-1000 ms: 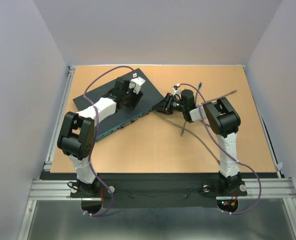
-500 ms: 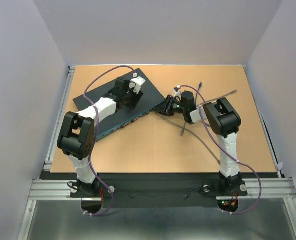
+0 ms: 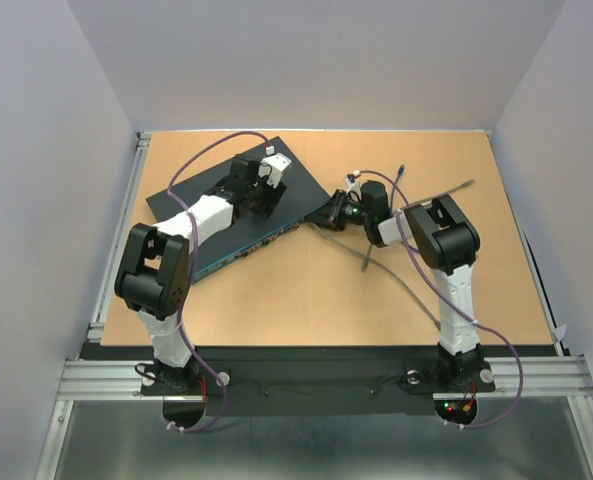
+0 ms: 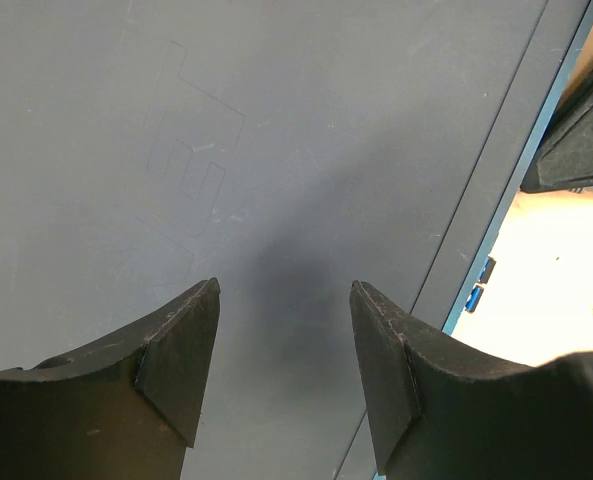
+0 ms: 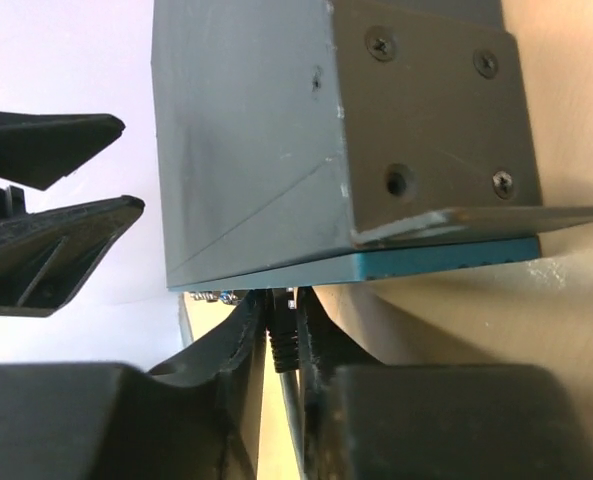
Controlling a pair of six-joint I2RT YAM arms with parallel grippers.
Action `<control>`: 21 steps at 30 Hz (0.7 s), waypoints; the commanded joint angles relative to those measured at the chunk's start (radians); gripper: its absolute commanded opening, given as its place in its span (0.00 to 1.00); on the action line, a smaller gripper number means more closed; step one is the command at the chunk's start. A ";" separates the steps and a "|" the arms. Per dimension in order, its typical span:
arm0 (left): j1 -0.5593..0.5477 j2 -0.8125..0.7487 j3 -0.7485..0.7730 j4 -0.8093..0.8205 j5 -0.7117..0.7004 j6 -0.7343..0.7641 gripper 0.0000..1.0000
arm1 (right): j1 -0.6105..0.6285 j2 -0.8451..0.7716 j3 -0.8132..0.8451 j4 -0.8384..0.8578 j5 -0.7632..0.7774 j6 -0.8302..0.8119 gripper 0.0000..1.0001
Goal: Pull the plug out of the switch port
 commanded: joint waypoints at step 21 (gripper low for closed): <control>0.002 -0.030 -0.033 0.053 -0.010 0.013 0.66 | -0.031 -0.303 -0.235 -0.092 0.122 -0.114 0.00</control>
